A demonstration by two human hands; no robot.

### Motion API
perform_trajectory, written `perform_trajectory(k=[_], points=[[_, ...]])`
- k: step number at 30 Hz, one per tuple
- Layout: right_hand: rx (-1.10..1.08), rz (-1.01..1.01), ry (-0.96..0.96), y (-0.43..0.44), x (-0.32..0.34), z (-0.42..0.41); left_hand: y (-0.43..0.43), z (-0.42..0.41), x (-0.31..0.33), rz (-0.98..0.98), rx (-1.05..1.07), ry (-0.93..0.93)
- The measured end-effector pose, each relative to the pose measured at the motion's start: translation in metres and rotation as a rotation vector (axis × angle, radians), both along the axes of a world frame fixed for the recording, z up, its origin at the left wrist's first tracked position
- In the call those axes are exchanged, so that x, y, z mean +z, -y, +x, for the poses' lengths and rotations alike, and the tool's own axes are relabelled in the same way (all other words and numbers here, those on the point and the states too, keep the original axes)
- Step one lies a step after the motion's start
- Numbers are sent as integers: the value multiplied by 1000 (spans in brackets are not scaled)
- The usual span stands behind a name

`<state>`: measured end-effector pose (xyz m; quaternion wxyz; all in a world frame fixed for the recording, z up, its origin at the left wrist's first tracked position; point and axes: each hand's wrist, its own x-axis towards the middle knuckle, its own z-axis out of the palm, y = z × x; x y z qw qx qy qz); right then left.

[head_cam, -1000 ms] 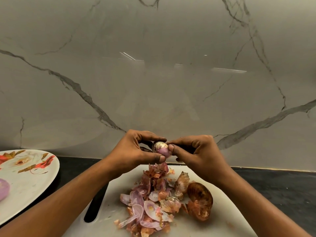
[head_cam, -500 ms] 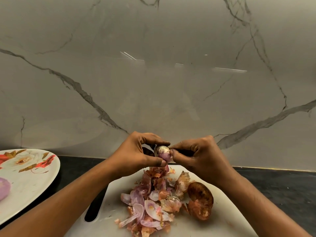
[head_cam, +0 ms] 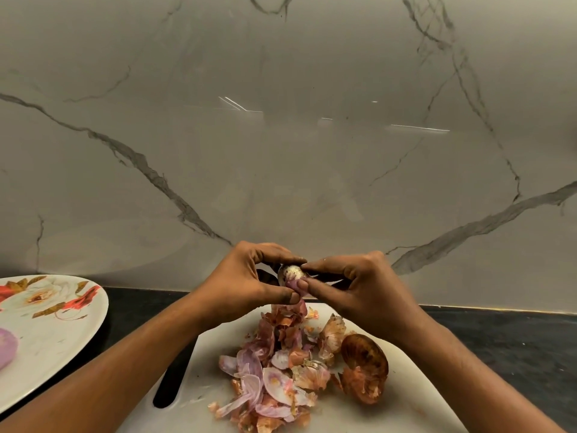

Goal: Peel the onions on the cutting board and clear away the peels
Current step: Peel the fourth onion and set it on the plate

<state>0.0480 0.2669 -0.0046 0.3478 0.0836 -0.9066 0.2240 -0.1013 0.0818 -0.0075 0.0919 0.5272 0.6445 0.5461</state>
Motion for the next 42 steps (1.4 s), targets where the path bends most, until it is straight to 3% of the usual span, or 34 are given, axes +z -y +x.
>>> perform_trajectory(k=[8, 15, 25, 37, 42], points=[[-85, 41, -37, -3, 1, -3, -1, 0, 0, 15, 21, 67], [-185, -51, -33, -9, 3, -1, 0, -1, 2, 19, 57, 134], [6, -117, -7, -1, 0, 0, 1, 1, 4, 8, 102, 98], [-85, -39, -92, -4, 2, -2, 1, 3, 6, 27, 96, 115], [-146, -101, -103, -8, 1, -2, 2, 3, 6, 39, 82, 140]])
